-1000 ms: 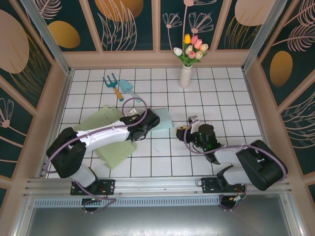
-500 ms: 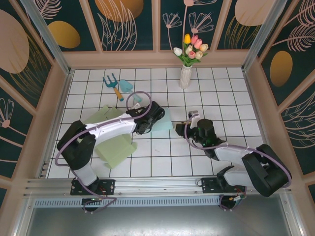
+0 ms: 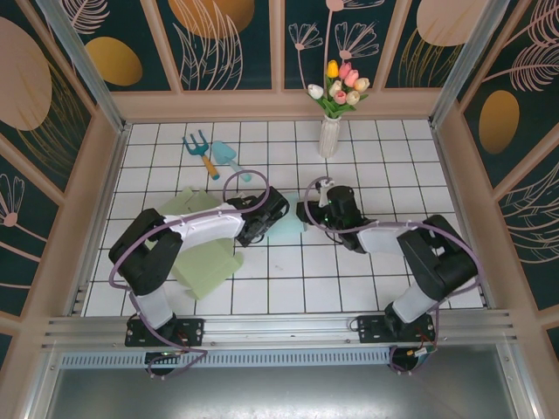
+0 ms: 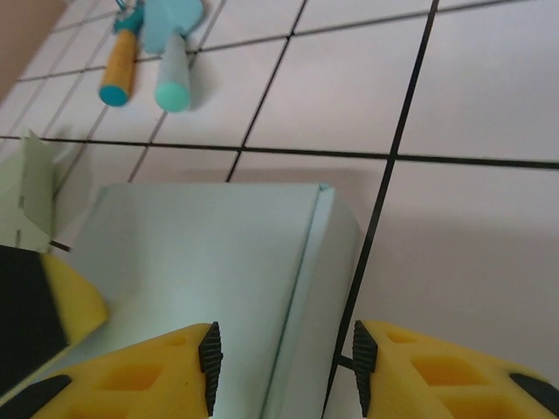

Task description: Fold the paper box

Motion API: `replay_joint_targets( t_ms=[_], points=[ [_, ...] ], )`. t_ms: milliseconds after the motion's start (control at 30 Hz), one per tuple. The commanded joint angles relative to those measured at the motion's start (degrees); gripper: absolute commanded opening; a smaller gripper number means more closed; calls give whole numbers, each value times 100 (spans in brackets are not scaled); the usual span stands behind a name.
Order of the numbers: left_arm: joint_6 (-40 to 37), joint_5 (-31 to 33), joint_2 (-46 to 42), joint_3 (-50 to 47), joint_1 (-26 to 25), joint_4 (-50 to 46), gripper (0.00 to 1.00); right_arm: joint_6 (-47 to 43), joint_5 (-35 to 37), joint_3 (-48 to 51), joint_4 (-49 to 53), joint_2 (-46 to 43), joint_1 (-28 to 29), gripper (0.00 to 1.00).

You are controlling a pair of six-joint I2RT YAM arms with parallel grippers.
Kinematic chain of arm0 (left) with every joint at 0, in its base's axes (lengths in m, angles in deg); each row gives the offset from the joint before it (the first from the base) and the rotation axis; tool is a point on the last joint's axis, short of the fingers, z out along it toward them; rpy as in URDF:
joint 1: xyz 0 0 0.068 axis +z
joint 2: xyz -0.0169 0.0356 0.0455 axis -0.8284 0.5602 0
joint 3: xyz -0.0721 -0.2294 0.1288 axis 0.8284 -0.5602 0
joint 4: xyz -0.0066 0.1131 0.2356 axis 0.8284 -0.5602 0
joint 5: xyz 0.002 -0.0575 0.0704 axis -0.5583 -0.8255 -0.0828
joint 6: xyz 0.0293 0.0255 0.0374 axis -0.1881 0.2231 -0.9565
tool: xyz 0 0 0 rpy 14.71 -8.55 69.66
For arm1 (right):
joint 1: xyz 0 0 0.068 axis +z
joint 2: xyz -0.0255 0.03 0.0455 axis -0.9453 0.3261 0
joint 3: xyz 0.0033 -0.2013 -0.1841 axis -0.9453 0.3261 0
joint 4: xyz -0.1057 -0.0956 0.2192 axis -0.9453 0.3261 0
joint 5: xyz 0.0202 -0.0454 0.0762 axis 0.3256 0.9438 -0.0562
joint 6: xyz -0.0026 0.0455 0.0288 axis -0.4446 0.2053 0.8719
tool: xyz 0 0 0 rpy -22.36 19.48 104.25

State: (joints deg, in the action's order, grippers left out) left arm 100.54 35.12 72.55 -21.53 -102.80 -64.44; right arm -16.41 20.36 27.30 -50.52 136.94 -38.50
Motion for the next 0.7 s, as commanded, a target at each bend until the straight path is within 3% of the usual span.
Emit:
replay_joint_targets(
  t_ms=[0,367,667],
  points=[
    [-203,-19,29,-110,45,59,96,58,27,-156,-12,255,95,49],
    [-408,-23,42,-221,62,181,96,100,283,241,-269,424,286,47],
    [-1230,-265,-165,93,56,217,99,62,458,467,-178,267,320,45]
  ],
)
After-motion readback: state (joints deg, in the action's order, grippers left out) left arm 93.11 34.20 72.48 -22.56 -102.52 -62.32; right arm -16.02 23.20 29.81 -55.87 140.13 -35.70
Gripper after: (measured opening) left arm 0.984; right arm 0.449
